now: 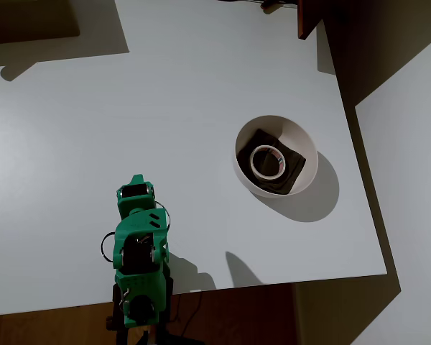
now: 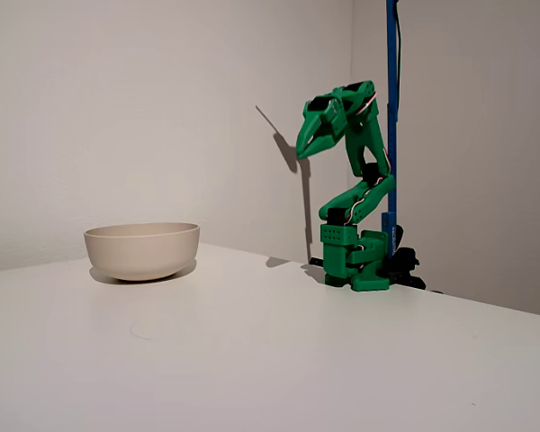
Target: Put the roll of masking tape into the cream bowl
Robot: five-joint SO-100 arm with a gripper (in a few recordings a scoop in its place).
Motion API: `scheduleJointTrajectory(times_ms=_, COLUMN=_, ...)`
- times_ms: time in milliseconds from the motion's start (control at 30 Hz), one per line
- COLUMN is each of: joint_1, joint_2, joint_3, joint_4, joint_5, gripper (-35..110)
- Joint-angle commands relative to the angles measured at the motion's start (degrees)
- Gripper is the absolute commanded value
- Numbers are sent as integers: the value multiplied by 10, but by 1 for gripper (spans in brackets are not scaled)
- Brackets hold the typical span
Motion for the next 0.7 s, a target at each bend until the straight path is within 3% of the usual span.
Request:
scheduleJointTrajectory(times_ms=0, joint_1=2, joint_2=59, joint_3=121, joint_4=-51, joint_5=-10, gripper=-8)
scheduleJointTrajectory(times_ms=367, joint_1=-21, joint_2=222, joint_3=390, joint_4=-152, joint_5=4, gripper=-8)
scheduleJointTrajectory(times_ms=667, joint_1=-23, joint_2=300, joint_3=521, joint_4=-171, joint_5=4, gripper=-8)
